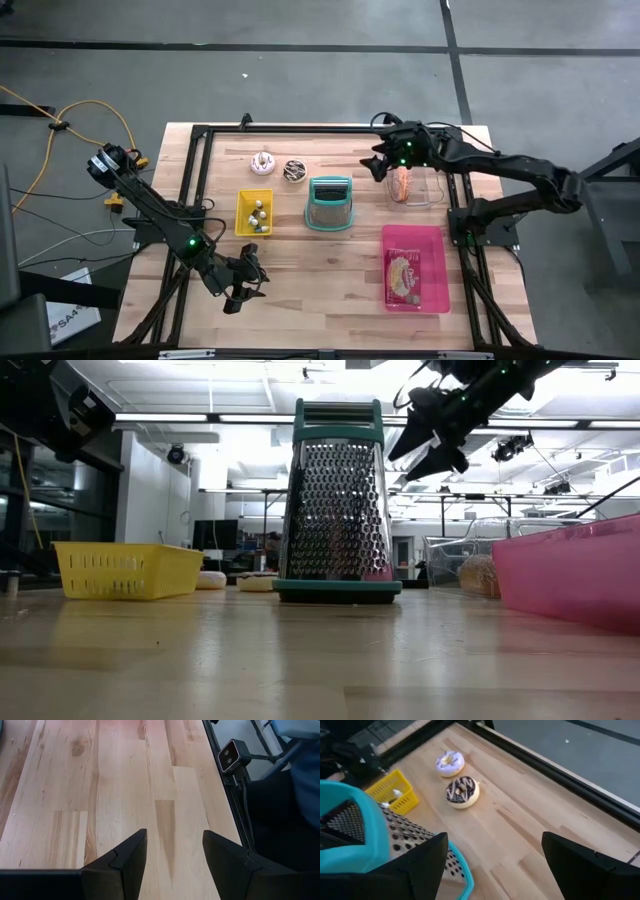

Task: Pick & Place Food Item
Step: Put the dark brown donut into the transparent bin

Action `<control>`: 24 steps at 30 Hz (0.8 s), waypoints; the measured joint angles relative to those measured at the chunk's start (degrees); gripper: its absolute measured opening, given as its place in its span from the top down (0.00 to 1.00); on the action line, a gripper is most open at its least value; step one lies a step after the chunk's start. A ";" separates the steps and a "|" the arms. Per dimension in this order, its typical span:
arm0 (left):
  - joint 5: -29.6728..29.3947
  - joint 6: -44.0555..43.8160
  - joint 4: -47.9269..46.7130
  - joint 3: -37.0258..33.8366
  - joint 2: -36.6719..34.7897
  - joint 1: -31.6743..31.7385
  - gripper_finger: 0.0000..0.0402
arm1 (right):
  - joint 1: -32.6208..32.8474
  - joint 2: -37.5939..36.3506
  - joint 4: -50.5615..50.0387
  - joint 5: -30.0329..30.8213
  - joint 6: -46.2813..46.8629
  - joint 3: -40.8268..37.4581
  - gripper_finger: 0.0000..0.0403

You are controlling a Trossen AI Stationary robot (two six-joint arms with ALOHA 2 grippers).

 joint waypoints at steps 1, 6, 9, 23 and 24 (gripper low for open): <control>0.00 0.00 0.00 0.00 0.00 0.00 0.53 | 0.01 0.22 -0.06 -0.02 0.00 0.00 0.23; 0.00 0.00 0.00 0.00 0.00 0.00 0.53 | 0.02 0.56 -0.05 -0.18 -0.02 0.00 0.23; 0.00 0.00 0.00 0.00 -0.02 0.00 0.53 | 0.02 0.60 -0.05 -0.18 0.26 0.00 0.23; -0.05 0.00 0.58 0.00 0.00 0.00 0.53 | 0.07 0.60 0.37 -0.09 0.63 0.00 0.23; -0.41 0.00 0.84 0.00 0.00 0.07 0.53 | 0.07 0.60 0.37 -0.09 0.63 0.00 0.23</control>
